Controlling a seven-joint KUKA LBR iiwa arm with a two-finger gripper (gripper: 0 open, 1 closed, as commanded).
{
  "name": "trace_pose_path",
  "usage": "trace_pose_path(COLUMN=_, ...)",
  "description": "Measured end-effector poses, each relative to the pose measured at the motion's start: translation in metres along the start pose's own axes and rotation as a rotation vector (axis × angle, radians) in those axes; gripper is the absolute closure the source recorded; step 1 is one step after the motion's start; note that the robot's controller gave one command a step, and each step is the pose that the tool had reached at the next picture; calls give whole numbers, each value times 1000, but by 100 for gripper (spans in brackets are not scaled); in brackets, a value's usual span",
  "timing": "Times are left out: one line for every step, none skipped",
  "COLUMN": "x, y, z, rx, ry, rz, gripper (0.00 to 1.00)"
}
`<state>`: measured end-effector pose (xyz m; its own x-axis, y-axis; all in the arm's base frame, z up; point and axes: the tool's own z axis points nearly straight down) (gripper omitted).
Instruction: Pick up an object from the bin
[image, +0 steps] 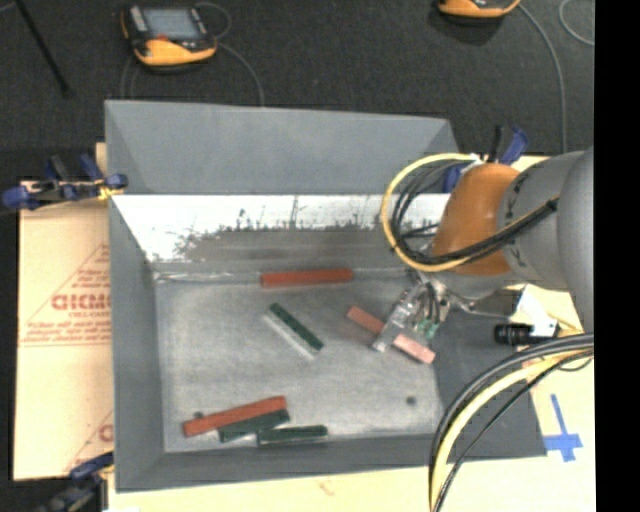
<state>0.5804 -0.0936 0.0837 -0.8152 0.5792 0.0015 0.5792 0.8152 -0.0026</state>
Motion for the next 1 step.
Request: trace_pose_path(x=-1, y=0, z=-15, rx=-2, ry=-3, rz=-1, gripper=100)
